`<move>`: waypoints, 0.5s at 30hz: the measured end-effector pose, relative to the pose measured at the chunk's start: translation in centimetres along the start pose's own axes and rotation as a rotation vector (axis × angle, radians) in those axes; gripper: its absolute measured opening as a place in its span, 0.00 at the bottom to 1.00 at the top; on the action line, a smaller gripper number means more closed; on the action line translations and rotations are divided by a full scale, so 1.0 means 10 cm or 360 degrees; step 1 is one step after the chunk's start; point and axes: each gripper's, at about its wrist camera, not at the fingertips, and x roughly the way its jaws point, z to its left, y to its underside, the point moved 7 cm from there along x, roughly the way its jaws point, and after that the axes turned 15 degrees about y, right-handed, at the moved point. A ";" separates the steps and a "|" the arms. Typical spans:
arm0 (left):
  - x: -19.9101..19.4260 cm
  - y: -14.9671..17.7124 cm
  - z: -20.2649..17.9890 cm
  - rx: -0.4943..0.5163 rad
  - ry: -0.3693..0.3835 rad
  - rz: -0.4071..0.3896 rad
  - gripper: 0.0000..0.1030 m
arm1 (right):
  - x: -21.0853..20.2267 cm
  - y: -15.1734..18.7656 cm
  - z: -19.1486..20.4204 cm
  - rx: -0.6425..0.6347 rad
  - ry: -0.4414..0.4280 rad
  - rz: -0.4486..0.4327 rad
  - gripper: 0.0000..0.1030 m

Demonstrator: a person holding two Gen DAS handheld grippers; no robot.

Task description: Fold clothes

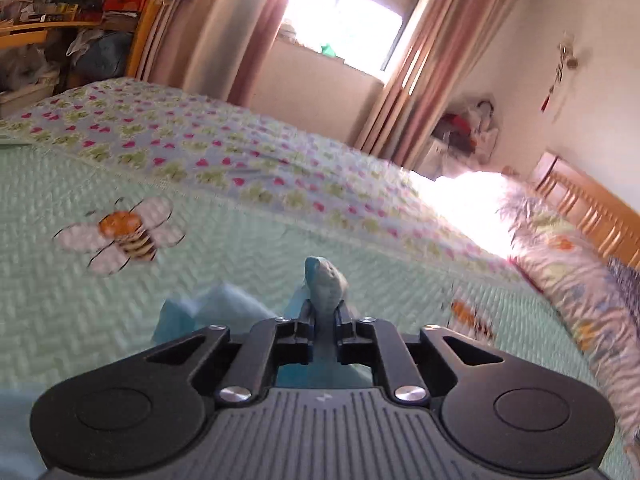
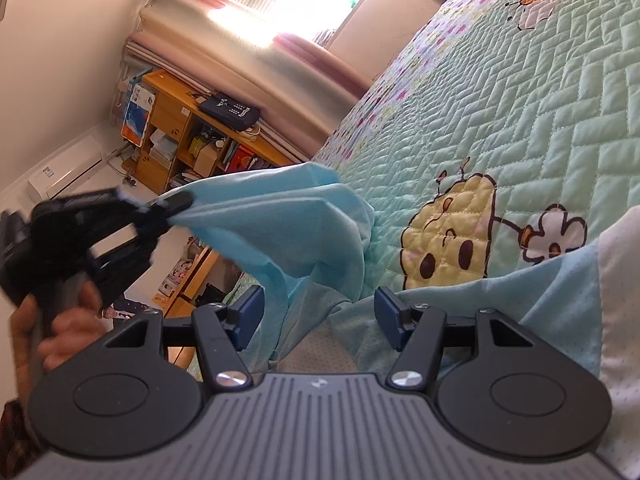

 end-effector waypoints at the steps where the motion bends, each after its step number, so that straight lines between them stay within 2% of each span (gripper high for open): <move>1: -0.08 0.20 0.03 -0.0002 0.0003 0.0086 0.43 | 0.00 0.00 0.00 0.0003 0.0000 0.0001 0.61; 3: -0.21 0.64 0.13 -0.0060 0.0040 0.0309 0.54 | 0.00 -0.01 0.00 0.0008 -0.0001 0.0002 0.61; 5: -0.34 1.04 0.23 -0.0126 0.0081 0.0524 0.50 | 0.00 -0.01 -0.01 0.0018 -0.0005 0.0003 0.61; 7: -0.49 1.21 0.27 -0.0088 0.0065 0.0568 0.50 | 0.00 -0.02 -0.01 0.0028 -0.0009 0.0003 0.61; 8: -0.56 1.25 0.30 -0.0068 0.0042 0.0565 0.50 | 0.00 -0.02 -0.01 0.0028 -0.0009 0.0003 0.61; 10: -0.64 1.10 0.41 -0.0043 -0.0063 0.0456 0.52 | 0.00 -0.02 0.00 0.0027 -0.0007 0.0002 0.61; 12: -0.61 0.83 0.59 -0.0103 -0.0156 0.0330 0.56 | 0.01 -0.01 0.01 0.0022 -0.0003 0.0002 0.61; 13: -0.57 0.68 0.71 -0.0150 -0.0218 0.0265 0.61 | 0.01 -0.02 0.01 0.0021 -0.0003 0.0003 0.61; 15: -0.47 0.43 0.94 -0.0222 -0.0302 0.0174 0.61 | 0.01 -0.02 0.01 0.0018 -0.0002 0.0004 0.61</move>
